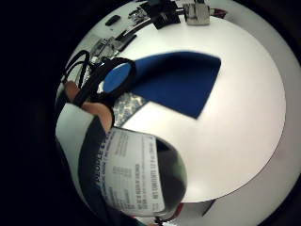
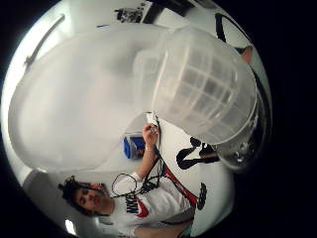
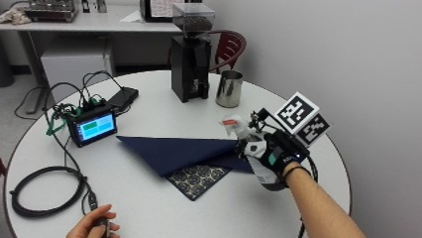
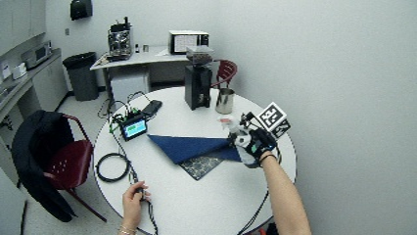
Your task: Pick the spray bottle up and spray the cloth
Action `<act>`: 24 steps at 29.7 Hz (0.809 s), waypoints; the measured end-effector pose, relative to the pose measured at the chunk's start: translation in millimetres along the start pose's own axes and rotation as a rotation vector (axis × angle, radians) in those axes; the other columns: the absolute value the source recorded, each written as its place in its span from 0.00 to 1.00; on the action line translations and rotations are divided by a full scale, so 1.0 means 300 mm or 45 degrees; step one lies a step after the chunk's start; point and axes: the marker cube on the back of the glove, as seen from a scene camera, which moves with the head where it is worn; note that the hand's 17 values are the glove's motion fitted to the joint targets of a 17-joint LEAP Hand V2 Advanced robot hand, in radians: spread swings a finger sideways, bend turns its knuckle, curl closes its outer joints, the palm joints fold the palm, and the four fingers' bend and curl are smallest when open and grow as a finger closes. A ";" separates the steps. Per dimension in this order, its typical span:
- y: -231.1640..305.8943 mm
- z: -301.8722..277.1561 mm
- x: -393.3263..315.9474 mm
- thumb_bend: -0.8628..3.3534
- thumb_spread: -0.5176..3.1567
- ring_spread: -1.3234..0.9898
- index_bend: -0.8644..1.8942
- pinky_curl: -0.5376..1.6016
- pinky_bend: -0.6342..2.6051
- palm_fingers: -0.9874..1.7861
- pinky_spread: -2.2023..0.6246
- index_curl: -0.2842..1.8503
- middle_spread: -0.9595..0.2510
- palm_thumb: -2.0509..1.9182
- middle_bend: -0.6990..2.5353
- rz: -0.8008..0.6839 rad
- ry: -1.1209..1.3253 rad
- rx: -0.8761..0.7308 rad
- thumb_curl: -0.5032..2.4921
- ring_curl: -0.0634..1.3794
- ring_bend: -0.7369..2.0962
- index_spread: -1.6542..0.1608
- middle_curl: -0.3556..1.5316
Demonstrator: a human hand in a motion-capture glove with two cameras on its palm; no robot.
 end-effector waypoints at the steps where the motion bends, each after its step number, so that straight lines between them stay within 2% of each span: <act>1: 0.002 0.012 0.017 0.20 0.37 0.51 0.36 0.43 0.30 0.80 0.75 0.30 0.70 0.74 0.36 0.016 0.009 -0.005 0.36 0.34 0.47 0.78 0.44; 10: -0.013 -0.137 -0.132 0.20 0.37 0.51 0.36 0.43 0.30 0.80 0.75 0.30 0.70 0.75 0.36 -0.045 0.117 0.046 0.36 0.34 0.47 0.79 0.44; 18: -0.016 -0.004 -0.029 0.20 0.36 0.51 0.36 0.43 0.31 0.81 0.74 0.30 0.70 0.74 0.36 0.031 0.171 -0.059 0.37 0.34 0.48 0.79 0.44; 24: -0.032 -0.183 -0.181 0.20 0.36 0.52 0.36 0.43 0.31 0.80 0.74 0.30 0.70 0.74 0.37 -0.053 0.190 0.067 0.37 0.34 0.48 0.79 0.44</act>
